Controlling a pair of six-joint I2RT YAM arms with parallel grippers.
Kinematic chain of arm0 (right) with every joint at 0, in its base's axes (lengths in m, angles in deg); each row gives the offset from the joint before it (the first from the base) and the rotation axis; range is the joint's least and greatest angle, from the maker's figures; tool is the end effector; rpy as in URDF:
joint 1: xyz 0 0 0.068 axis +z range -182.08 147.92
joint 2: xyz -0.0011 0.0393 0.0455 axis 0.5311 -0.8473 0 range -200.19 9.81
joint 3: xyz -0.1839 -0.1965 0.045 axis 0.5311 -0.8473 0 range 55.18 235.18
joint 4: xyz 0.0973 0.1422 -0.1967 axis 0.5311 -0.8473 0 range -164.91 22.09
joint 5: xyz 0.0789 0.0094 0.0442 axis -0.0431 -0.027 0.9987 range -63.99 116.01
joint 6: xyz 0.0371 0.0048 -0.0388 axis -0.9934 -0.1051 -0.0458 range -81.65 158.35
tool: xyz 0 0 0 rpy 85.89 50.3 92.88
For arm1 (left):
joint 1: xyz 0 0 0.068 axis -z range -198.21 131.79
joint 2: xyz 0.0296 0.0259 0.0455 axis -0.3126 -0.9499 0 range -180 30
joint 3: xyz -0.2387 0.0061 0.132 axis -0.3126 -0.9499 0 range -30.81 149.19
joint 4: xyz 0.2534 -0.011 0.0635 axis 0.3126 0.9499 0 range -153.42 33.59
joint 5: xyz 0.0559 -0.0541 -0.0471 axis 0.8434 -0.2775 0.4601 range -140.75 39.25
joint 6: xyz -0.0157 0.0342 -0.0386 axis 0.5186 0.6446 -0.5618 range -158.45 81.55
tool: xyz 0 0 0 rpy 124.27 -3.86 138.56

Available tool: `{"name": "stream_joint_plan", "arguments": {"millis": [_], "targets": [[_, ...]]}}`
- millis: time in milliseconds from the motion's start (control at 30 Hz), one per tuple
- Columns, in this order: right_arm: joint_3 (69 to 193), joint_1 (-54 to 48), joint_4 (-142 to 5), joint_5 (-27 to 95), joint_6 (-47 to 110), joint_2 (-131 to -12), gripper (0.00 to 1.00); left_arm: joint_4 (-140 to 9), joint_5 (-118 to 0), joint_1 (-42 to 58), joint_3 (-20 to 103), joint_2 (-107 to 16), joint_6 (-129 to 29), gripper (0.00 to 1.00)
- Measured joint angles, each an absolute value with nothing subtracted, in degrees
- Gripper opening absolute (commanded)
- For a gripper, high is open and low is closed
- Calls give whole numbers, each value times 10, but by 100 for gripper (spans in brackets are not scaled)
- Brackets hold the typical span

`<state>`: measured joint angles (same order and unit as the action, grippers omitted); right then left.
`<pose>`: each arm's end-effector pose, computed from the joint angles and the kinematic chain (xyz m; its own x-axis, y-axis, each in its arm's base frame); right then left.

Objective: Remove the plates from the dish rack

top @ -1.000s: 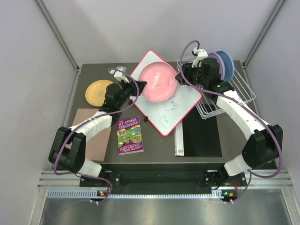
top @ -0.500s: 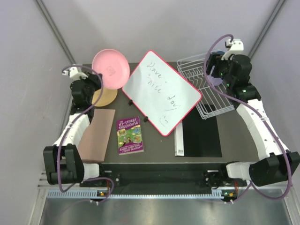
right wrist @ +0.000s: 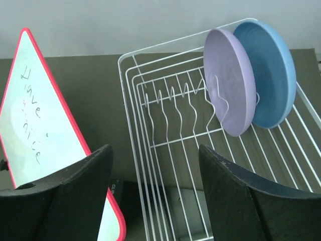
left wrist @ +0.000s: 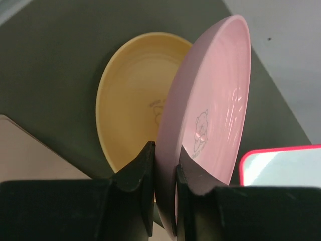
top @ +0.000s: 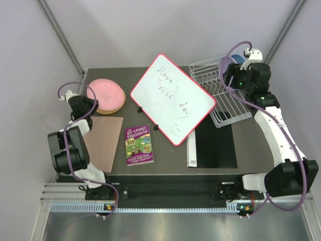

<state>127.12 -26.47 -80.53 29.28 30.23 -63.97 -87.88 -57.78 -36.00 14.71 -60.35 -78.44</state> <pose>0.2975 0.0312 0.3918 -0.2676 0.1154 -0.9566 -0.1160 0.9817 0.1509 0.3253 0.0997 0.2093 -0.1294 -0.7113 -0.6909 -0.3614 0.6827 -0.6351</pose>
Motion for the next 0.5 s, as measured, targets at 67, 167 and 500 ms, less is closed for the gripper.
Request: {"name": "stream_joint_plan", "arguments": {"millis": [67,167,500], "targets": [[1264,-270,-803,302,301,-642,69,-890,-590,-365,147,-642,-794,0],[1258,-274,-798,311,297,-650,68,-914,-607,-369,148,-686,-815,0],[1252,-288,-792,328,293,-673,69,-954,-637,-371,149,-721,-825,66]]}}
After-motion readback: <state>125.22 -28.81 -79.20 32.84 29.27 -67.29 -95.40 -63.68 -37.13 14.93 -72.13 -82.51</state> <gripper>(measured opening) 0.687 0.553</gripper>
